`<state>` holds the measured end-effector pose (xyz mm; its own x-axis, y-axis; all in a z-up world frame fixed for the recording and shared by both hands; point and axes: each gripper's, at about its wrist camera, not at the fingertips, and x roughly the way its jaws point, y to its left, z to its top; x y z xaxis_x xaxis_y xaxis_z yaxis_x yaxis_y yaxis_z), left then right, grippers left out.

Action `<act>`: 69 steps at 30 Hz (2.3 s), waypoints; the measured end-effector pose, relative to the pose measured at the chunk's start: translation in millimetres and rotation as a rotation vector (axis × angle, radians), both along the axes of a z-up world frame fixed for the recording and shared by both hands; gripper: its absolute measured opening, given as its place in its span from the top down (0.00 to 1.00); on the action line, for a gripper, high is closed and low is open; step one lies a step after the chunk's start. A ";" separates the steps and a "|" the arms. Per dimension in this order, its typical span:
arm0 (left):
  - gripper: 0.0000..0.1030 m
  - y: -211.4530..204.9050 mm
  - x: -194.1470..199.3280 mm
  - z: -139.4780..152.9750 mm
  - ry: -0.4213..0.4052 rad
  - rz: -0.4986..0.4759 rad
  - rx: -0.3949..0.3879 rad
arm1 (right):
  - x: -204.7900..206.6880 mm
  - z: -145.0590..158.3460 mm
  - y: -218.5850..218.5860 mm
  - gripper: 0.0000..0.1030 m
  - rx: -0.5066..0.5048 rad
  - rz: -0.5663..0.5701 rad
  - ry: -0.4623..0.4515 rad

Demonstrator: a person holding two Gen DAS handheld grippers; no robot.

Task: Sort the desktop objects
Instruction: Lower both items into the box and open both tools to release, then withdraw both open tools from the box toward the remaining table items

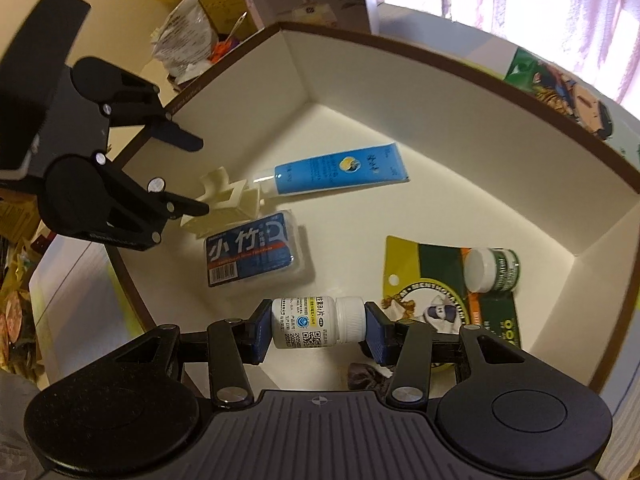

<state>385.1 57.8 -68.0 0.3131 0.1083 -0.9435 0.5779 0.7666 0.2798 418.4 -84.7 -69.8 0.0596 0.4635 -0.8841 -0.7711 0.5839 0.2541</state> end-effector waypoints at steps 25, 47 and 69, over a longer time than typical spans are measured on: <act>0.46 10.0 -10.1 8.3 -0.010 0.010 -0.048 | 9.9 -23.7 14.1 0.29 -0.121 -0.028 0.125; 0.33 5.5 -20.4 20.2 -0.077 0.074 -0.038 | -0.1 -2.8 -4.7 0.29 -0.203 -0.293 0.136; 0.15 -0.7 -57.0 54.6 -0.177 0.211 -0.084 | -32.8 35.3 -34.7 0.28 -0.091 -0.410 0.047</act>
<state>328.0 57.2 -13.4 0.4527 0.1125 -0.8846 0.3508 0.8895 0.2926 385.6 -119.5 -34.5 0.1812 0.3300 -0.9264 -0.4590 0.8615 0.2171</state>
